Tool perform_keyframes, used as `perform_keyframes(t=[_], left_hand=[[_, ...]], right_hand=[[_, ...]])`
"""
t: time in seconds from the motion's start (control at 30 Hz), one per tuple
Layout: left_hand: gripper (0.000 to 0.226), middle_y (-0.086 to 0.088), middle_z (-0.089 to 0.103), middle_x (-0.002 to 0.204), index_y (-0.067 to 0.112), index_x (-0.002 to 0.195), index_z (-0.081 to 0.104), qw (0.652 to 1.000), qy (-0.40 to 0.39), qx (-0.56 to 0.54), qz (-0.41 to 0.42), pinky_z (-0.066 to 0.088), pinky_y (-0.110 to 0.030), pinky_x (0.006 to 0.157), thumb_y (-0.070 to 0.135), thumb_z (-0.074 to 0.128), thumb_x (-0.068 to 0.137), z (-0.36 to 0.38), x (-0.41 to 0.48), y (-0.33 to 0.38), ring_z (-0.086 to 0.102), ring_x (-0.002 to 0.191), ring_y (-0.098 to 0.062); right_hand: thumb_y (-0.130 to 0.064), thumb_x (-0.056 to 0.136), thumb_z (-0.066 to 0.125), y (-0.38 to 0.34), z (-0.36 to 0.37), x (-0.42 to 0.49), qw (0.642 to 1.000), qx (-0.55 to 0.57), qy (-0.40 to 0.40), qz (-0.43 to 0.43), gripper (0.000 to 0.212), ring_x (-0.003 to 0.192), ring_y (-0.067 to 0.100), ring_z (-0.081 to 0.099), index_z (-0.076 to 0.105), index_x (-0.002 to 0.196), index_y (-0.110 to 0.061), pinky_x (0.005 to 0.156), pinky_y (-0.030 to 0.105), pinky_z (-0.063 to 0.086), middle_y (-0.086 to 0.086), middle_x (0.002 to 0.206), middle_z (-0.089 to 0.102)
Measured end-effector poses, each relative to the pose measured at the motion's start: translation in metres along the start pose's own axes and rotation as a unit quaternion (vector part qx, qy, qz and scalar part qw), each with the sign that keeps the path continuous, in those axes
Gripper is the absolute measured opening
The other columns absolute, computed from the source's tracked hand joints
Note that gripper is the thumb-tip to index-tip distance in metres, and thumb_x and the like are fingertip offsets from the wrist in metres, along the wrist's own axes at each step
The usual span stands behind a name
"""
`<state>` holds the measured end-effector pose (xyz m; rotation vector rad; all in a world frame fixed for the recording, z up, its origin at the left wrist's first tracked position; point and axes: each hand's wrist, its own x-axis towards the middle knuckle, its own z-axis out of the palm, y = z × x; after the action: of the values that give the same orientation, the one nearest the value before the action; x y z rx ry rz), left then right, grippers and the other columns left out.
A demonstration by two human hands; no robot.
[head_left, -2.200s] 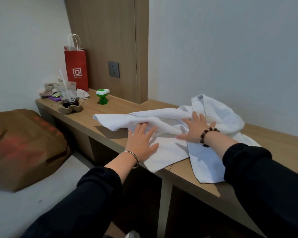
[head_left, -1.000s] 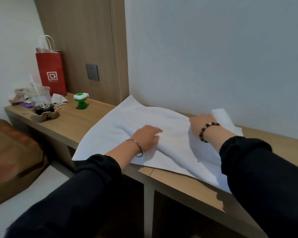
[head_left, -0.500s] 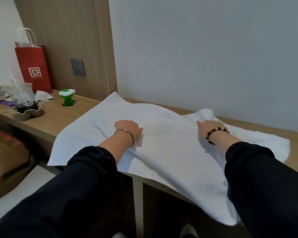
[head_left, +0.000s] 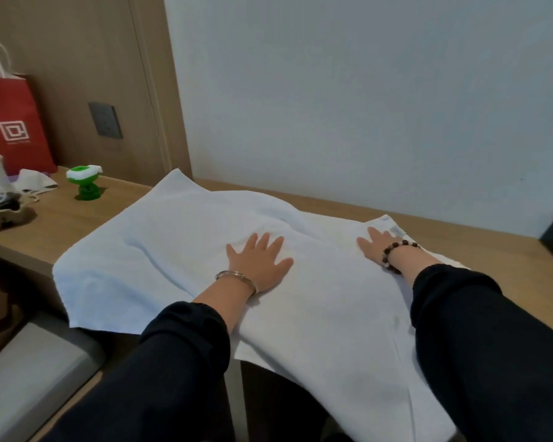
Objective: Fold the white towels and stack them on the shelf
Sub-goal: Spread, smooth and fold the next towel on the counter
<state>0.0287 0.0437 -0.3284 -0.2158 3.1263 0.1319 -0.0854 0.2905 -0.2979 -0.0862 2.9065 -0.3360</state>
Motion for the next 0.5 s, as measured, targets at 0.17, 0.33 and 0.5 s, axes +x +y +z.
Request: perform_keyframes(t=[0.17, 0.33, 0.5], left_hand=[[0.064, 0.01, -0.002, 0.159, 0.039, 0.149, 0.004, 1.0, 0.01, -0.003, 0.001, 0.003, -0.065, 0.108, 0.064, 0.016, 0.092, 0.0, 0.001, -0.004, -0.004, 0.146, -0.017], [0.063, 0.01, -0.003, 0.159, 0.04, 0.149, 0.005, 1.0, 0.002, 0.017, -0.006, 0.004, -0.065, 0.108, 0.064, 0.014, 0.092, 0.0, 0.005, -0.002, -0.004, 0.146, -0.017], [0.062, 0.011, -0.002, 0.159, 0.04, 0.149, 0.007, 1.0, 0.009, 0.019, -0.014, 0.006, -0.065, 0.108, 0.064, 0.015, 0.091, 0.001, 0.011, -0.001, -0.003, 0.146, -0.017]], right_hand=[[-0.069, 0.088, 0.017, 0.021, -0.009, 0.007, 0.997, -0.027, 0.025, 0.073, 0.085, 0.144, 0.031, 0.018, 0.019, 0.151, -0.012, 0.113, 0.054, 0.019, 0.012, 0.158, 0.016], [-0.065, 0.093, 0.016, -0.01, -0.004, 0.008, 0.991, 0.018, 0.044, 0.126, 0.079, 0.141, 0.034, 0.023, 0.025, 0.149, -0.01, 0.115, 0.053, 0.016, 0.016, 0.154, 0.025], [-0.049, 0.1, 0.023, -0.036, -0.004, -0.005, 0.987, 0.119, 0.047, -0.097, 0.044, 0.075, 0.027, 0.059, 0.061, 0.103, -0.026, 0.057, 0.027, 0.048, 0.01, 0.097, 0.065]])
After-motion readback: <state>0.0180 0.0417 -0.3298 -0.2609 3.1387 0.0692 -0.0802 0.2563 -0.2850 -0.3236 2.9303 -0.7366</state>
